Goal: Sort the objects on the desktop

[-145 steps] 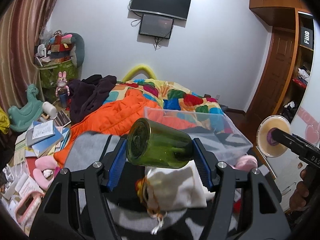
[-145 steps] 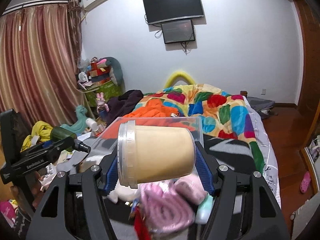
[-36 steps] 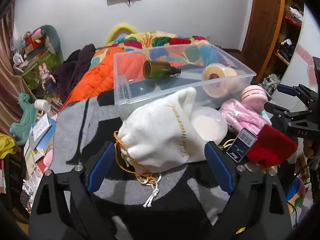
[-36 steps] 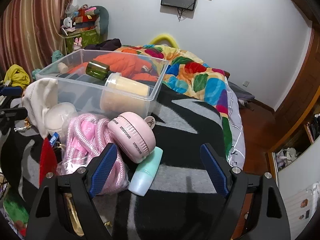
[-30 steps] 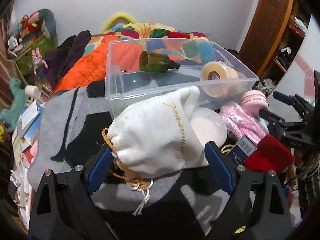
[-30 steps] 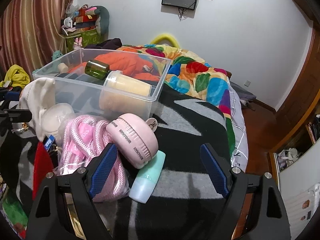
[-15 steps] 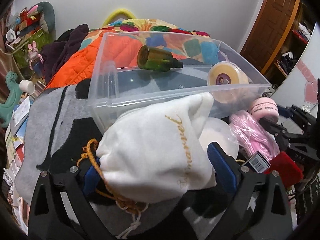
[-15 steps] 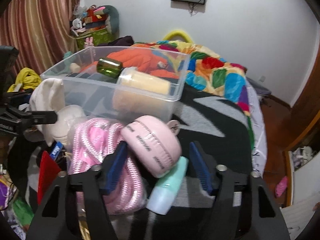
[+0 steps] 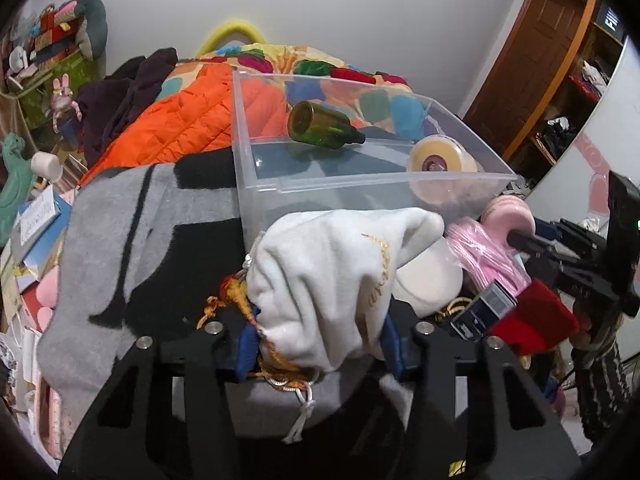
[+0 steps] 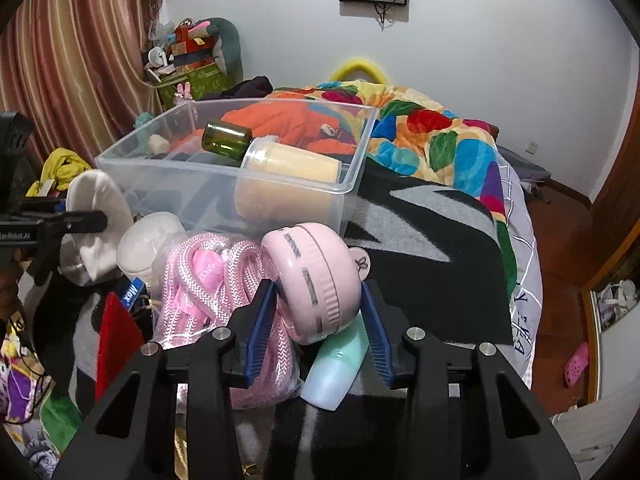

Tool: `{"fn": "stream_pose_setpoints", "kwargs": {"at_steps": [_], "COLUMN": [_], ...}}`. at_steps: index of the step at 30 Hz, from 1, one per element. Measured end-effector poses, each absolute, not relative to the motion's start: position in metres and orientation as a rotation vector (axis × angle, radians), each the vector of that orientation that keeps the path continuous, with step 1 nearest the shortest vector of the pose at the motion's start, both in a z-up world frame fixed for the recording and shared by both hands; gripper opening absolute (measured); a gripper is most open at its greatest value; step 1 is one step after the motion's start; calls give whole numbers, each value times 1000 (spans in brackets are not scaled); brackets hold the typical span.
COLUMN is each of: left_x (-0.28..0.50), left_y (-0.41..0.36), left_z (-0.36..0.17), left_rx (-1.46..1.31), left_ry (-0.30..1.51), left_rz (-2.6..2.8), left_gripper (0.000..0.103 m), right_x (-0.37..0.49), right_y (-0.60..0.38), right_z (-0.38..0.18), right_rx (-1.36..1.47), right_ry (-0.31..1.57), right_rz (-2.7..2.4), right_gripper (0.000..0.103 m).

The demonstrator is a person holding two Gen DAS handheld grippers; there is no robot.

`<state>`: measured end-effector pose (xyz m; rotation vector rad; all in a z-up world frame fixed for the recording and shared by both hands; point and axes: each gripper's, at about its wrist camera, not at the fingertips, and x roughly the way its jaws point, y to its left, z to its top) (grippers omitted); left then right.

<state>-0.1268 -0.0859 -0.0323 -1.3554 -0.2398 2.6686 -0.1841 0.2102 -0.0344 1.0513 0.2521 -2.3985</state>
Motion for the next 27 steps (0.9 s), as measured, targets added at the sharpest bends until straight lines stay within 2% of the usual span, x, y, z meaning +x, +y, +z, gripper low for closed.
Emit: {"fn": "stream_pose_setpoints", "kwargs": {"at_steps": [3,9,14,18,24,27], "left_x": [-113,-96,-97,-104,-105,-109], "left_y": [-83,-86,-97,-105,-96,-96], "left_z": [-24,-1,17,9,-17,-36], "left_rx": [-1330,-1251,-1209,-1270,-1387,-1490], "left_ry": [-186,-206,-313,-434,-355,-350], "left_rz": [2696,2718,2738,2654,2650,2596], "left_gripper": [48,48,48,48,48,59], "right_x": [-182,-178,-173,-164,-160,-160], "right_y": [212,216,216,215,211,213], "right_z": [-30,-19,-8,-2,-5,-6], "right_rx": [1041,1028,999,972,959,968], "right_ry": [244,205,187,195,258,261], "right_rz": [-2410,-2405,-2405,-2403,-2416,-2420], "right_gripper": [39,38,36,36,36,36]}}
